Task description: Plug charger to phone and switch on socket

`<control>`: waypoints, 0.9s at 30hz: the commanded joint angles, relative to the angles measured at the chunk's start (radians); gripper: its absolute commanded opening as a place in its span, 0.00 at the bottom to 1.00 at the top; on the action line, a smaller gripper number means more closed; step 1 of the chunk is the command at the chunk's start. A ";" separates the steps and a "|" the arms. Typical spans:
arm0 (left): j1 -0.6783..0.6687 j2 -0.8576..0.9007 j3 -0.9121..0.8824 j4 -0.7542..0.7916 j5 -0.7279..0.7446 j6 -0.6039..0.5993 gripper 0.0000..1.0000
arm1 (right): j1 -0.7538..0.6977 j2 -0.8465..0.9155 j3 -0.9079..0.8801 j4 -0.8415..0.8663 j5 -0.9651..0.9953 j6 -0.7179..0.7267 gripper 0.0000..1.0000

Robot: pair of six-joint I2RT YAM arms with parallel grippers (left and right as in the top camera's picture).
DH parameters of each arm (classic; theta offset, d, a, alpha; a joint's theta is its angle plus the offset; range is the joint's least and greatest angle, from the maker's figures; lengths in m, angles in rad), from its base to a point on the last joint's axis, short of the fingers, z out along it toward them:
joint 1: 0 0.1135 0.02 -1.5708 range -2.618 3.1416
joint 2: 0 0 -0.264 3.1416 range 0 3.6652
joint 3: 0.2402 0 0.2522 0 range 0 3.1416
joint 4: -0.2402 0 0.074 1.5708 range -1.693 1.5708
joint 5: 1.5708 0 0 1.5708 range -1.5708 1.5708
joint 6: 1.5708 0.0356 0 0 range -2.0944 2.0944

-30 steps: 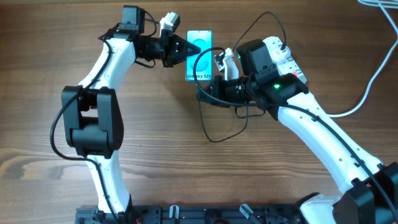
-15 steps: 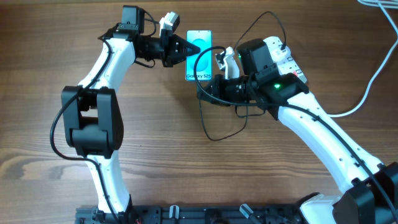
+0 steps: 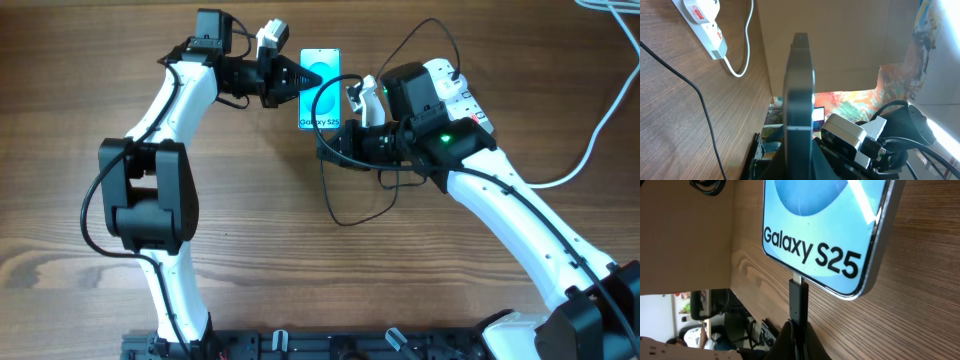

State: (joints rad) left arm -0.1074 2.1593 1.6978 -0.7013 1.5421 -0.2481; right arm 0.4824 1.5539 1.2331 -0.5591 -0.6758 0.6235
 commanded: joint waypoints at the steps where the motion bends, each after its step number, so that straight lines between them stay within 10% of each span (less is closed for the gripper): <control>1: 0.001 -0.035 0.002 0.003 0.035 0.005 0.04 | -0.021 0.010 0.016 0.013 0.029 -0.021 0.05; 27: 0.001 -0.035 0.002 0.003 0.035 -0.102 0.04 | -0.022 0.011 0.016 0.114 0.082 0.033 0.08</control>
State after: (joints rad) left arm -0.0914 2.1593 1.6978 -0.6933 1.5379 -0.3069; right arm 0.4751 1.5539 1.2331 -0.4858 -0.6796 0.6594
